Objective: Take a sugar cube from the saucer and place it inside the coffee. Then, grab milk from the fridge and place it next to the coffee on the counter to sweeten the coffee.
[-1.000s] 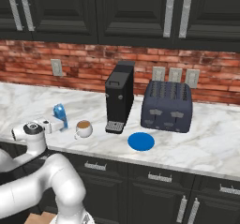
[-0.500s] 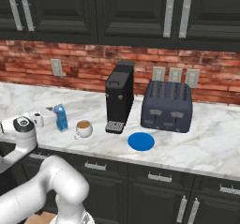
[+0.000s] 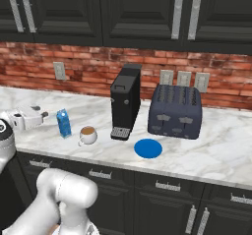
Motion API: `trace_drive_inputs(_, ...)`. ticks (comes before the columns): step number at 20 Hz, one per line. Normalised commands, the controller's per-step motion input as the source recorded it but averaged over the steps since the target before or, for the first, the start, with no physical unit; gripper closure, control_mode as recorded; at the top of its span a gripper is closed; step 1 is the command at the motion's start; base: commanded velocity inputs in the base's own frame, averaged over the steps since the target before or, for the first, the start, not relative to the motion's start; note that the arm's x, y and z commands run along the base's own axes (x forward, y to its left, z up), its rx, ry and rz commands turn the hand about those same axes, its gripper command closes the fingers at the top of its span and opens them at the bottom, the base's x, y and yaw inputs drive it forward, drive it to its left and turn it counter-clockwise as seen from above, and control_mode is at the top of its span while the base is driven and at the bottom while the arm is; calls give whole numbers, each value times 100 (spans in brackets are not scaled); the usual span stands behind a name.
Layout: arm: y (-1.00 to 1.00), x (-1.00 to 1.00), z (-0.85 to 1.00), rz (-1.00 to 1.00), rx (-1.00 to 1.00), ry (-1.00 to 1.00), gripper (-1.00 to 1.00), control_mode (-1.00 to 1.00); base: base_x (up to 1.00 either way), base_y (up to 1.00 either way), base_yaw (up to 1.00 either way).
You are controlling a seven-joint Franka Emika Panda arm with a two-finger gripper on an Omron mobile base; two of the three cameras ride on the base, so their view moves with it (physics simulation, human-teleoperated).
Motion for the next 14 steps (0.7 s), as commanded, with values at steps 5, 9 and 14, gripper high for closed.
trace_drive_inputs(5,-51,-41,4,1,40,-26,-100,-100,0,0,0)
trace_drive_inputs(9,-69,-37,0,0,50,-28,-100,-100,0,0,0)
trace_drive_inputs(14,-83,-36,2,0,60,-29,-100,-100,0,0,0)
